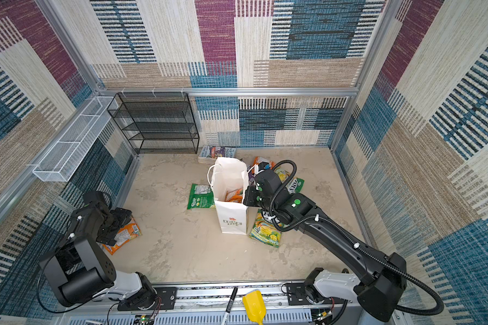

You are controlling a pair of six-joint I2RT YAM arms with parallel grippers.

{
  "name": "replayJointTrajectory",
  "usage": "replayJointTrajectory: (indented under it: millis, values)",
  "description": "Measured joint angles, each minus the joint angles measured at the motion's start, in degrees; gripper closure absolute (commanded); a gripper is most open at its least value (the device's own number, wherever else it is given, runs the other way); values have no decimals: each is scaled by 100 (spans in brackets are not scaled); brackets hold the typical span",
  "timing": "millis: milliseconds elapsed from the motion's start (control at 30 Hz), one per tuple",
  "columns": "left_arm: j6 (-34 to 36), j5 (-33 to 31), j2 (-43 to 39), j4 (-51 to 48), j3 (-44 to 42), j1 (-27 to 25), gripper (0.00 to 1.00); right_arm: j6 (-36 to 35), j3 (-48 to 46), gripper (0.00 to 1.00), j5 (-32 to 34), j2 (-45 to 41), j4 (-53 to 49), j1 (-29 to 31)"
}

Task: Place the snacks into the paper bag
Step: 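Move the left gripper to the orange snack bag nearest it and grasp it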

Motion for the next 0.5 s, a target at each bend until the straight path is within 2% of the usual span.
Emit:
replayJointTrajectory:
  millis: [167,267,500]
  values:
    - [15,-33,474,39,61,203,0,-17,-2,100,0,2,7,0]
    - [26,-26,741,85,122,232,3,-17,-9,100,-2,11,44,0]
    - [66,125,1099,223,205,238,17,-17,-26,100,-2,13,63,0]
